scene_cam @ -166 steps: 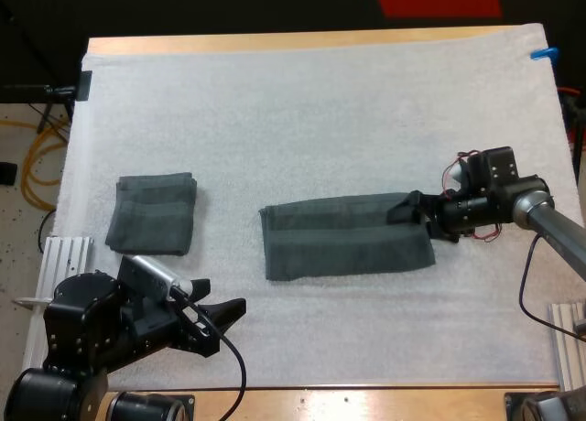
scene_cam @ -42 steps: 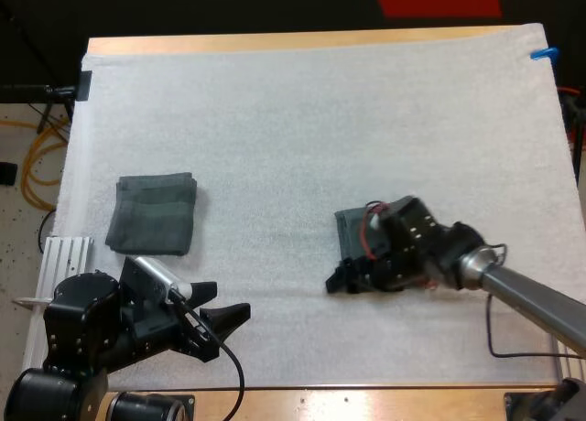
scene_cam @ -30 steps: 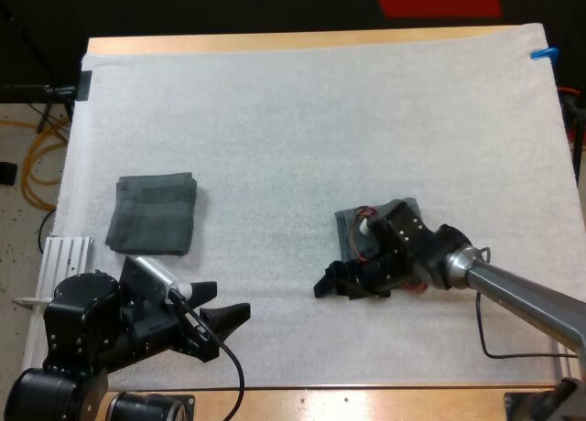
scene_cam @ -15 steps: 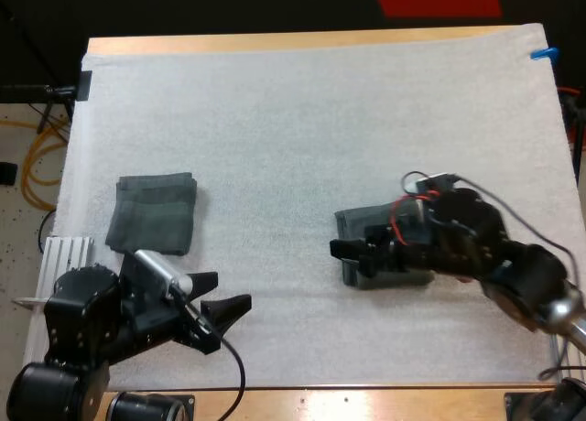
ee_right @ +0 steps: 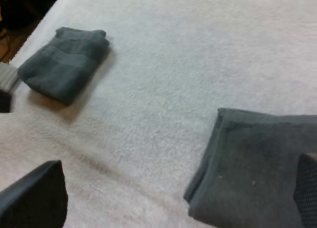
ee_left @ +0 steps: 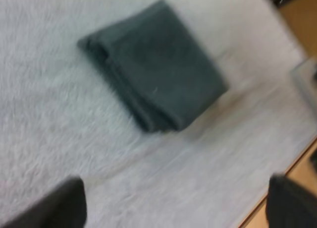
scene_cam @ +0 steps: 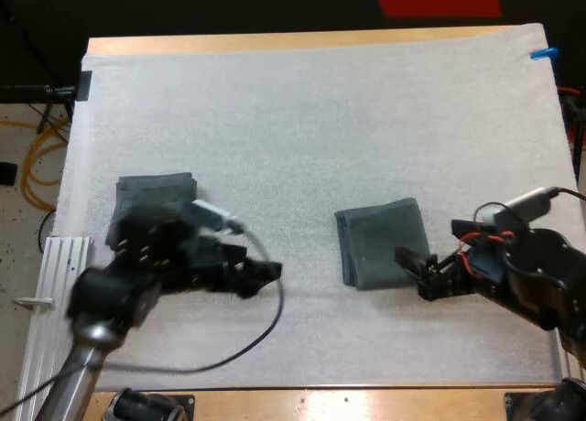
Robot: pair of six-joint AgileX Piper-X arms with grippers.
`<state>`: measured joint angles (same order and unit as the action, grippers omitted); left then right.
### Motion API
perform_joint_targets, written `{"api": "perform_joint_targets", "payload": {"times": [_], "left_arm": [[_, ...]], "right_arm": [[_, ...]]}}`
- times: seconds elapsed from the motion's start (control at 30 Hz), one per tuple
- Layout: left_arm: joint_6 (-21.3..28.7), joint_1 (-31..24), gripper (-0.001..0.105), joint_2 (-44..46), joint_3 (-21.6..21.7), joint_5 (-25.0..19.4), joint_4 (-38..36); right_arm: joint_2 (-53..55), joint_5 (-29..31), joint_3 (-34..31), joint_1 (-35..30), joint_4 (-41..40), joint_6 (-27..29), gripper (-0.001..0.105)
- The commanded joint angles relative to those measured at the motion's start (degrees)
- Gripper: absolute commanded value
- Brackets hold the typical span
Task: Pick towel from pile fold and stack
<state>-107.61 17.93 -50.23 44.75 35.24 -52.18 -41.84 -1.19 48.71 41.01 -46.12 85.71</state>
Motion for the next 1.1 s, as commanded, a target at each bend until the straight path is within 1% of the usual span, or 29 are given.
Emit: {"api": "perform_joint_targets", "payload": {"times": [0.0,0.07,0.13,0.17,0.2,0.23,0.33,0.43,0.47,0.53,0.67,0.8,0.97,1.07], "left_arm": [[-1.6,1.98,0.075,-2.48,0.2,-2.77,3.21],[-4.16,5.19,0.075,-7.21,0.2,-5.07,7.68],[-8.36,8.85,0.075,-13.46,0.2,-6.96,14.28],[-9.17,9.45,0.075,-14.67,0.2,-7.11,15.59],[-11.63,10.84,0.075,-17.8,0.2,-7.23,19.16],[-14.25,11.92,0.075,-20.8,0.2,-7.23,21.97],[-19.25,13.81,0.075,-27.6,0.2,-7.0,29.14],[-23.28,14.66,0.075,-34.07,0.45,-5.58,33.76],[-23.92,14.76,0.075,-34.95,0.47,-5.24,34.39],[-26.54,14.74,0.075,-39.0,0.43,-3.56,37.7],[-30.5,14.74,0.075,-43.82,0.43,-3.01,41.02],[-32.97,14.74,0.075,-47.59,0.85,0.01,43.76],[-34.76,14.74,0.075,-48.44,3.79,0.21,43.72],[-36.86,14.96,0.074,-49.79,5.93,0.14,42.04]], "right_arm": [[0.84,1.19,0.45,0.03,-1.18,0.66,0.09],[1.23,1.19,0.45,0.03,-2.26,0.66,0.09],[1.25,1.19,0.45,0.03,-3.54,0.66,0.09],[1.25,1.19,0.45,0.03,-3.98,0.66,0.09],[1.25,1.19,0.45,0.03,-4.43,0.66,0.09],[1.25,1.19,0.45,0.03,-5.03,0.66,0.09],[1.25,1.19,0.45,0.03,-6.49,0.66,0.09],[1.25,1.19,0.45,0.03,-7.54,0.66,0.09],[1.25,1.19,0.45,0.03,-7.78,0.66,0.09],[1.25,1.19,0.45,0.03,-8.59,0.66,0.09],[1.25,1.19,0.45,0.03,-9.43,0.66,0.09],[1.25,1.19,0.45,0.03,-9.47,0.66,0.09],[1.25,1.19,0.45,0.03,-9.47,0.66,0.09],[1.25,1.19,0.45,0.03,-9.47,0.66,0.09]]}}
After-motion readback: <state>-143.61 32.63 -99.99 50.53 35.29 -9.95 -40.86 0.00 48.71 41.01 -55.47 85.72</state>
